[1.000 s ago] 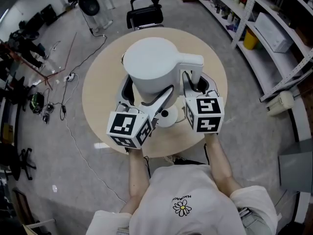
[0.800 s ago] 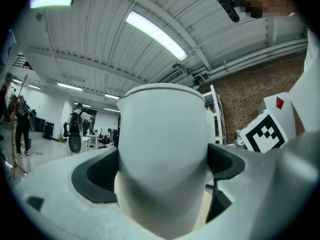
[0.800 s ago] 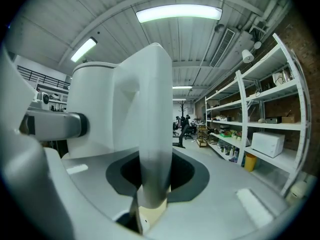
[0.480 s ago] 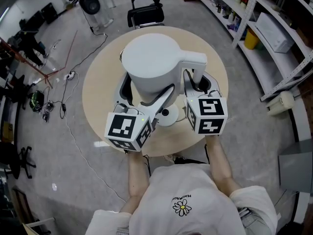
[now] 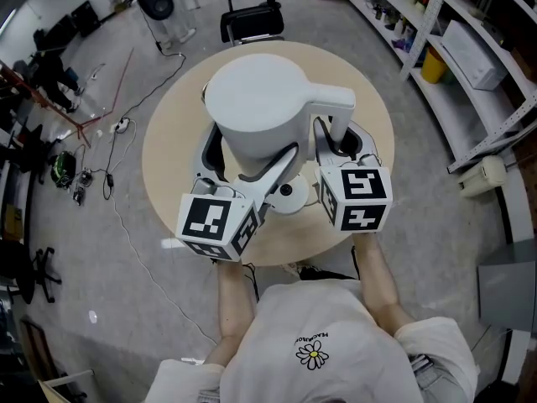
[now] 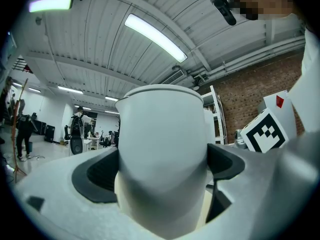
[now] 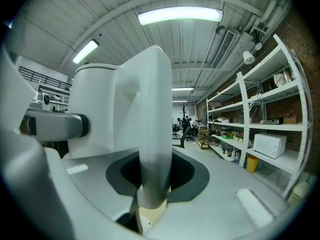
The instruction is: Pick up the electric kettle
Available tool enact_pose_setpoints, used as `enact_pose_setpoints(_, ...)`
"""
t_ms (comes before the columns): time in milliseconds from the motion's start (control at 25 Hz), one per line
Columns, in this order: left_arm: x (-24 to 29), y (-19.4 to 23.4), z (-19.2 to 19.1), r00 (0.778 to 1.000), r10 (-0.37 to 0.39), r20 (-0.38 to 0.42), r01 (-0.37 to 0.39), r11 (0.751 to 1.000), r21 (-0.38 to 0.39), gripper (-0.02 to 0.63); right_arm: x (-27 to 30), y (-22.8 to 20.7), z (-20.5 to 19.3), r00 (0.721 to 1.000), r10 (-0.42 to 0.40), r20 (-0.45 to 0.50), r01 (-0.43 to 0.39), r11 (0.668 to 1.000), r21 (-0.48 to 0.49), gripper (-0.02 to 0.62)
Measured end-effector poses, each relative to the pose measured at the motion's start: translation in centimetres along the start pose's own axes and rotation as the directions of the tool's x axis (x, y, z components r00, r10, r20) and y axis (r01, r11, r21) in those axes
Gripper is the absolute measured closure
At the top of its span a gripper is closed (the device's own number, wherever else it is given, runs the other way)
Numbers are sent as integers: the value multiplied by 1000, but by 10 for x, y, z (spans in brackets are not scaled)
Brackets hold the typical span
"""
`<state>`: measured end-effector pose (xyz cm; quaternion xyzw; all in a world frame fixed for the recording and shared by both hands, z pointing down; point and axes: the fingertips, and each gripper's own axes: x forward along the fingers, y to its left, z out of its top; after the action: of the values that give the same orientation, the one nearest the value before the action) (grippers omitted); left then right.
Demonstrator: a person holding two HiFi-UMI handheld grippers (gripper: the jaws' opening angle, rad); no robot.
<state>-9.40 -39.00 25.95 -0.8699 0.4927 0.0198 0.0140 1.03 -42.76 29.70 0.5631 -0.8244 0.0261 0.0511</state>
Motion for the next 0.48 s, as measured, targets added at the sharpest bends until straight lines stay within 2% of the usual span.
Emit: enact_pose_setpoints(480, -7, -4, 1, 1000, 2, 7, -2, 1000, 14, 48, -7, 3, 0, 1000, 6, 11, -6, 1000, 0, 503)
